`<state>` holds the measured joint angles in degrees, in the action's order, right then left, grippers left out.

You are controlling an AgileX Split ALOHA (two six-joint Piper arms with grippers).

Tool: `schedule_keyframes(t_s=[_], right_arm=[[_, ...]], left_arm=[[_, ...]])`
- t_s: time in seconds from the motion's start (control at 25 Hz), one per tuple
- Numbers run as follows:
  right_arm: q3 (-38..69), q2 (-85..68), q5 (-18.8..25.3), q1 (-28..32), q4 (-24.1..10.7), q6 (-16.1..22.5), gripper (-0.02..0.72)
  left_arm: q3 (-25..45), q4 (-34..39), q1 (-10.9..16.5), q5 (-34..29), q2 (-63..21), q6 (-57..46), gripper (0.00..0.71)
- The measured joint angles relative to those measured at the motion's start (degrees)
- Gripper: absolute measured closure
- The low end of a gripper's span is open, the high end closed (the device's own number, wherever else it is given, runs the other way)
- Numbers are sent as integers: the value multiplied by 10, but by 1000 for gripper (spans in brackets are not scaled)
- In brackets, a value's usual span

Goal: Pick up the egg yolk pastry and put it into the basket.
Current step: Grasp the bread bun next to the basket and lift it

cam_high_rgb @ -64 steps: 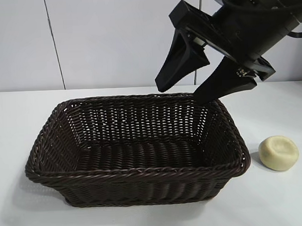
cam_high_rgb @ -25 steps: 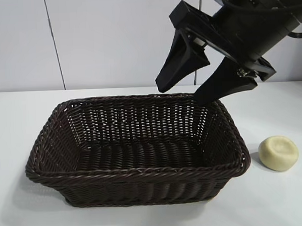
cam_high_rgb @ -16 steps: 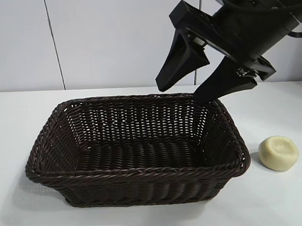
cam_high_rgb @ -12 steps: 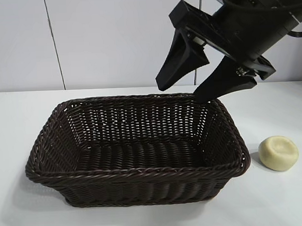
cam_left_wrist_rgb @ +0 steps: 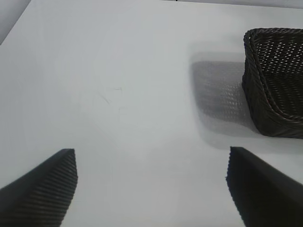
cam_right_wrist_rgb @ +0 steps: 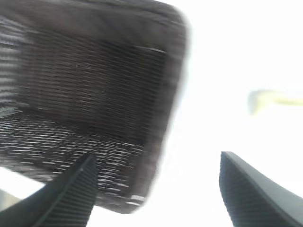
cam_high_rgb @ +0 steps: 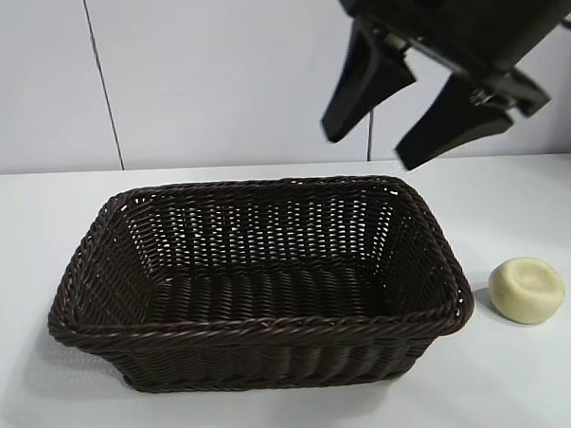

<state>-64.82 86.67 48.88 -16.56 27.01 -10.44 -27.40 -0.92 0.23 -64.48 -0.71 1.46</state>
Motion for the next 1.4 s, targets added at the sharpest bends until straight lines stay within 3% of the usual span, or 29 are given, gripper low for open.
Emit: schedule_keyframes(t_s=[0.24,0.44,0.68,1.0,1.4], right_arm=[[-9,0,61,59,-109,32,185],[-9,0,71,112,-143,34,185],[15,1,39,167,-145,34,185],[51,50,-34,167,-116,34,185],[51,155,-88,167,-99,34,185]], left_arm=[[0,0,0,0,0,0,86],[0,0,0,0,0,0,86],[0,0,0,0,0,0,86],[0,0,0,0,0,0,86],[0,0,0,0,0,0,86]])
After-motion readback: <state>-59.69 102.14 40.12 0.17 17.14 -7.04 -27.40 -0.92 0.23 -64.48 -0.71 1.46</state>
